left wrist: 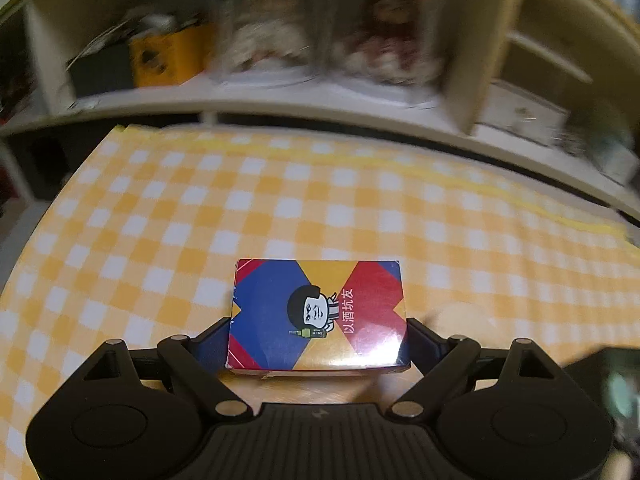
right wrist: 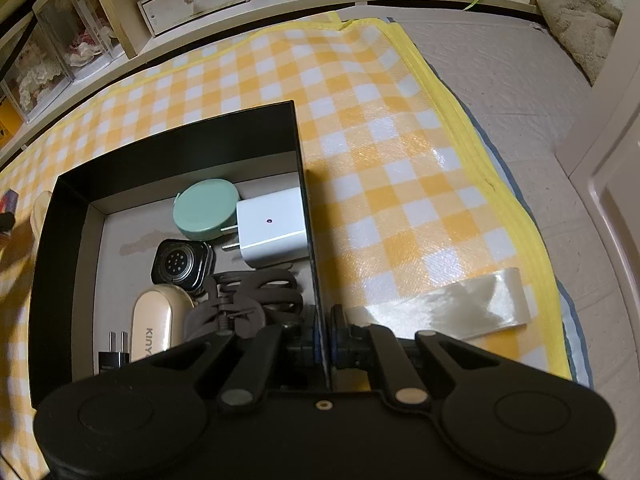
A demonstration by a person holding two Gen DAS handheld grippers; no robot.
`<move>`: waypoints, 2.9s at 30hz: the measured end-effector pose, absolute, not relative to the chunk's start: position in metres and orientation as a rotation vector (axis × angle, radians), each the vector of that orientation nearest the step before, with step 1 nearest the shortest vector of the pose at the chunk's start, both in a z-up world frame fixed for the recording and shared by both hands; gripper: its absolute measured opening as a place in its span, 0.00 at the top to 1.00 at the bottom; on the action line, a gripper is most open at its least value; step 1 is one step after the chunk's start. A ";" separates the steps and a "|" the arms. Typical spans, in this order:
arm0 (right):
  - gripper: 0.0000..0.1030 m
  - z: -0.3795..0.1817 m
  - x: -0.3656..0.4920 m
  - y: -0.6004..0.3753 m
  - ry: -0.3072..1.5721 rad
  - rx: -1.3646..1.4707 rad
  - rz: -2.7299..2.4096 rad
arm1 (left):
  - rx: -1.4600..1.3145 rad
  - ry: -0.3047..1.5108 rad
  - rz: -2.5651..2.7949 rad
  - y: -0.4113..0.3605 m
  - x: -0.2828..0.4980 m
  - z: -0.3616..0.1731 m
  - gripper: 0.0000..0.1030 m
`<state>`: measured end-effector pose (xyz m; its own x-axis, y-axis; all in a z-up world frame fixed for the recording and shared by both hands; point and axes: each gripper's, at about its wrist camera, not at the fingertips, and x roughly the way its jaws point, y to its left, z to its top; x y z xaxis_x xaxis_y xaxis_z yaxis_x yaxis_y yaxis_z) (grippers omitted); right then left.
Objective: Organize rigid objects
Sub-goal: 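Carry the card pack with the left gripper into the box and release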
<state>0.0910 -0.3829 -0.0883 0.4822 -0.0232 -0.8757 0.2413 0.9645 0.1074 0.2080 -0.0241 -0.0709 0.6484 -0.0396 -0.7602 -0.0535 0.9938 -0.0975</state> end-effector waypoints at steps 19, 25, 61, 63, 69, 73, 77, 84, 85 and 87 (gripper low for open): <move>0.94 -0.088 0.088 -0.383 1.047 0.250 -0.157 | 0.658 0.693 -0.847 -0.176 0.128 -0.026 0.14; 0.94 -0.088 0.089 -0.383 1.046 0.249 -0.158 | 0.893 0.688 -0.976 -0.202 0.133 -0.043 0.14; 0.94 -0.090 0.091 -0.385 1.042 0.265 -0.156 | 0.733 0.707 -1.056 -0.188 0.122 -0.028 0.06; 0.94 -0.090 0.091 -0.385 1.042 0.267 -0.157 | 0.678 0.701 -1.061 -0.184 0.114 -0.019 0.02; 0.94 -0.090 0.091 -0.386 1.042 0.269 -0.158 | 0.529 0.695 -1.002 -0.171 0.094 0.002 0.00; 0.94 -0.090 0.091 -0.386 1.042 0.269 -0.158 | 0.396 0.731 -0.925 -0.159 0.090 0.010 0.00; 0.94 -0.090 0.091 -0.386 1.042 0.269 -0.157 | 0.290 0.751 -0.830 -0.145 0.086 0.013 0.00; 0.94 -0.090 0.091 -0.386 1.042 0.270 -0.157 | 0.128 0.767 -0.702 -0.123 0.082 0.013 0.00; 0.94 -0.090 0.091 -0.386 1.042 0.269 -0.157 | 0.106 0.763 -0.686 -0.120 0.081 0.014 0.00; 0.94 -0.090 0.091 -0.385 1.043 0.268 -0.158 | 0.079 0.758 -0.661 -0.117 0.080 0.014 0.00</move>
